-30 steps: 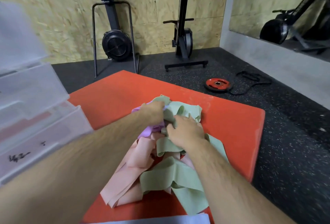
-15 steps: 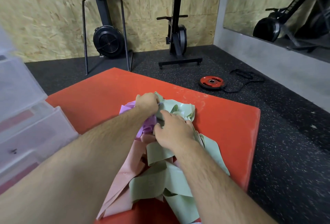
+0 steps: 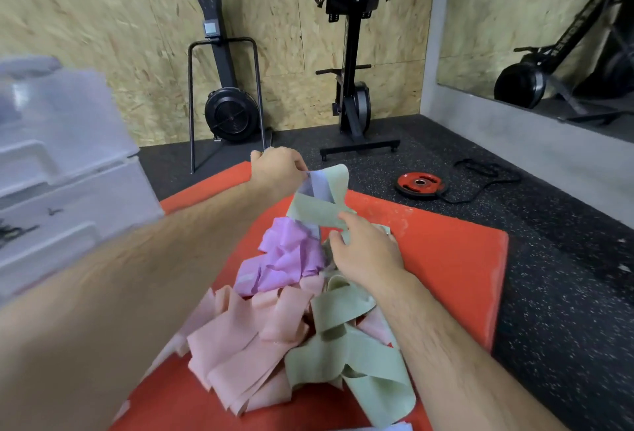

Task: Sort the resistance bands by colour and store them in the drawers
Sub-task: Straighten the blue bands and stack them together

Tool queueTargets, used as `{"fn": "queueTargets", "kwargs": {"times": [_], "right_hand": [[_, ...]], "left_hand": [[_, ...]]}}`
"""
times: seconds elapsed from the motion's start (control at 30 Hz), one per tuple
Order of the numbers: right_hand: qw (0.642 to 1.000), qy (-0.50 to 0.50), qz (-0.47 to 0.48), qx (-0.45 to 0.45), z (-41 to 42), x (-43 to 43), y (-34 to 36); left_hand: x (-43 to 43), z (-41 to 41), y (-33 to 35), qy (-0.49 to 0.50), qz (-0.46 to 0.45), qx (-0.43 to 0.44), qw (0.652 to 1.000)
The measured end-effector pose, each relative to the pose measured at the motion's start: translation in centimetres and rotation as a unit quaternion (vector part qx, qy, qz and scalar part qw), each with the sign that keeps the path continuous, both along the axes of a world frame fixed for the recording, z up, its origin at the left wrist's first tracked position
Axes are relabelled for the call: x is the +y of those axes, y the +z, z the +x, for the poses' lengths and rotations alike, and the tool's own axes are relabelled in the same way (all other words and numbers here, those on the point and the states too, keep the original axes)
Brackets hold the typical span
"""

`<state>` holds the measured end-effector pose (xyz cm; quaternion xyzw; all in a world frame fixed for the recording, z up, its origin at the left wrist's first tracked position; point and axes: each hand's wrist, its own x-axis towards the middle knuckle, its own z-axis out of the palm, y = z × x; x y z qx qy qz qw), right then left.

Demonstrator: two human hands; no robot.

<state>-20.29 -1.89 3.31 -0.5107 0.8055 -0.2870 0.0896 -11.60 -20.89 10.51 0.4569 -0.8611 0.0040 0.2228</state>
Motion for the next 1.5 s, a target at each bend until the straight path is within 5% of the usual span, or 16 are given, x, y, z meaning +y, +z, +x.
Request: {"fn": "queueTargets", "kwargs": {"times": [0.27,0.43,0.73,1.1,1.3,1.5], "right_hand": [[0.999,0.013,-0.038,0.01,0.9,2.1,3.4],[0.998,0.019,-0.06,0.023,1.0,3.3,4.8],[0.993,0.069,-0.094,-0.005,1.9,3.6,4.8],[0.936,0.159,-0.243,-0.2,4.2,5.6,6.6],[0.919,0.228,-0.135,-0.293,6.3,8.3,7.7],[0.955,0.22,-0.121,-0.156,7.4,9.8,6.3]], "left_hand": [[2.9,2.8,6.4,-0.033,-0.01,0.071,0.997],[4.7,4.1,6.4,-0.071,0.041,-0.128,0.988],[7.0,6.8,7.7,-0.072,-0.005,0.048,0.996],[16.1,12.9,6.8,-0.097,0.068,0.206,0.971],[18.3,16.8,-0.8,-0.061,0.106,0.252,0.96],[19.9,18.1,-4.6,-0.073,0.146,0.215,0.963]]}}
